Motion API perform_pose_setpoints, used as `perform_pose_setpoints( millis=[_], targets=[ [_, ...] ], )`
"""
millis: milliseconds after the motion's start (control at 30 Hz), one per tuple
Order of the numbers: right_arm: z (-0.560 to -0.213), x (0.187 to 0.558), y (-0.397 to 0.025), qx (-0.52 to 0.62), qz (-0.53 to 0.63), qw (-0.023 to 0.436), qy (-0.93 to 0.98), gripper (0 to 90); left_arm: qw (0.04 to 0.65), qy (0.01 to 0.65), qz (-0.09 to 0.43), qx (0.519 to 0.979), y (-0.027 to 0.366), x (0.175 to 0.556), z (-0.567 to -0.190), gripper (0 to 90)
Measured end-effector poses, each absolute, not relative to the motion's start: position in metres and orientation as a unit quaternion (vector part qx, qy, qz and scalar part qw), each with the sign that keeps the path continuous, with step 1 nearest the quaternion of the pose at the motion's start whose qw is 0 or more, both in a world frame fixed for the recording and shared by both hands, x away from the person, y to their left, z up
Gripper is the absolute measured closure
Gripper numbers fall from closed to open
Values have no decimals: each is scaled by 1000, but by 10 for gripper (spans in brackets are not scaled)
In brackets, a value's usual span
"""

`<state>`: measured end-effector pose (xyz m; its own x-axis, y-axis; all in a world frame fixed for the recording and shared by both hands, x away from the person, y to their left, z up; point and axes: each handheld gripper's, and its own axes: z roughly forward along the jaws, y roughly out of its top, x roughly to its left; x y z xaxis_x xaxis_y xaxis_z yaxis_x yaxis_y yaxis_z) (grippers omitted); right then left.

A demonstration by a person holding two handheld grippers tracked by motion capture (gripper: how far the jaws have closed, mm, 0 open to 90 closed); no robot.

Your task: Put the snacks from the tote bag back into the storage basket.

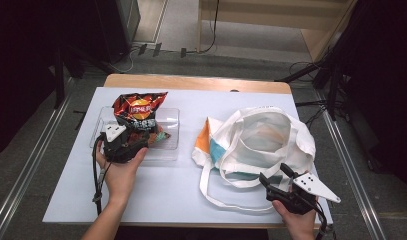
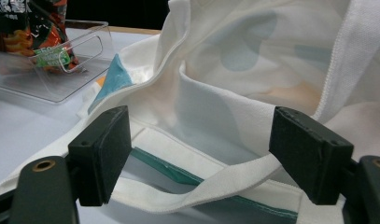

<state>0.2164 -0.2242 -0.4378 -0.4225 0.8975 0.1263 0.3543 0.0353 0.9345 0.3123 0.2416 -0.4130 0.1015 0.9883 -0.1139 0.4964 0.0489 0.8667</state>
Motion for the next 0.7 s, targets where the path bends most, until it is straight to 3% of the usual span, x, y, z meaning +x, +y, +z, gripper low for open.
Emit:
perform_pose_setpoints(
  millis=[300,400,533,567,700],
  targets=[
    [-439,217,-222,469,510,263,671,215,410,590,298,628,258,314,-413,574],
    [-439,217,-221,467,510,264,672,216,418,585,299,628,262,312,-411,770],
    [-439,217,-221,467,510,265,672,216,423,568,298,640,267,312,-410,840],
    [-439,217,-221,467,510,264,672,216,420,567,299,643,268,312,-409,900],
    [-439,217,-221,466,510,265,673,217,423,553,294,655,270,312,-409,900]
  ],
)
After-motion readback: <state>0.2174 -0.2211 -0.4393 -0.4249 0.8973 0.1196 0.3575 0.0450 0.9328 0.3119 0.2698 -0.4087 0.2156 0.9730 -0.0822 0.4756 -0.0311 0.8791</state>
